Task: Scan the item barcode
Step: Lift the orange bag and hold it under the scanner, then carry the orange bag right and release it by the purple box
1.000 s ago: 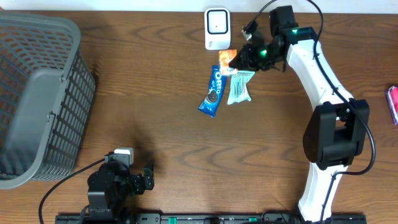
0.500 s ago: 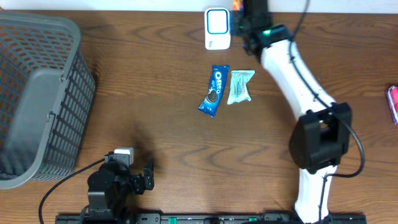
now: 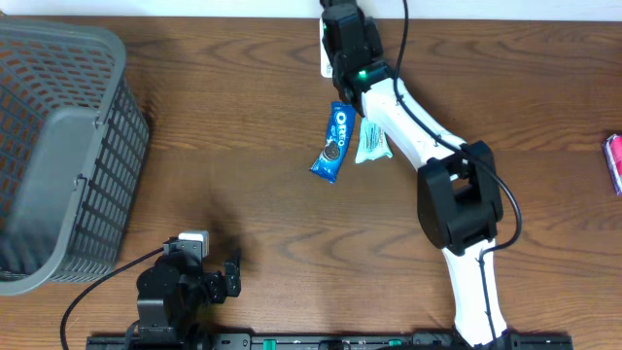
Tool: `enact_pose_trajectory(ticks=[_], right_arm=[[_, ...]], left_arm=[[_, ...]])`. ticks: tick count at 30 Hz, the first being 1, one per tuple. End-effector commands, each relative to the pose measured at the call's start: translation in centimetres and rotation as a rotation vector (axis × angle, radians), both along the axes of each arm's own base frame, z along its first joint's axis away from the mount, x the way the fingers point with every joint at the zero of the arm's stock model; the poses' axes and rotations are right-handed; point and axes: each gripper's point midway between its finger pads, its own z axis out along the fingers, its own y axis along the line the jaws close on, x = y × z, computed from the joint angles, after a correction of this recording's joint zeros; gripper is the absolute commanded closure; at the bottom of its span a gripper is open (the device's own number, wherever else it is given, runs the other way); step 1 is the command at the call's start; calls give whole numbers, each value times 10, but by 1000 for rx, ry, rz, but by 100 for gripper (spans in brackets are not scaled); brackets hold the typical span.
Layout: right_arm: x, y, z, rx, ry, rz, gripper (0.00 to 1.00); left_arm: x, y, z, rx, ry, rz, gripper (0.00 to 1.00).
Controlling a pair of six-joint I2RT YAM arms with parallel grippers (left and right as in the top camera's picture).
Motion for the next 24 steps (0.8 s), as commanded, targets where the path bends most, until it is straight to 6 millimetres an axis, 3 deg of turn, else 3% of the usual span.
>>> enact_pose_trajectory(ticks=[1,5,9,12,18,22,24], right_arm=[[5,-23,19,77,-62,-128,99],[5,-74,55,142,-98,-281,99],[-10,-149,68,184,-33,-449,99],[-38,-225,55,165,84,-613,99],[-104,-349,15,95,330,-874,99],[-148,-418,-2,176,405,-1050,99],[-160,-440,-6,220,419,-1089,99]], left_arm=[[-3,-3,-4,6,15,-23,2],[-3,-3,-4,6,15,-23,2],[-3,-3,-4,6,15,-23,2],[-3,-3,-4,6,15,-23,2],[-3,-3,-4,6,15,-23,2],[-3,-3,-4,6,15,-23,2],[-3,-3,-4,6,15,-23,2]])
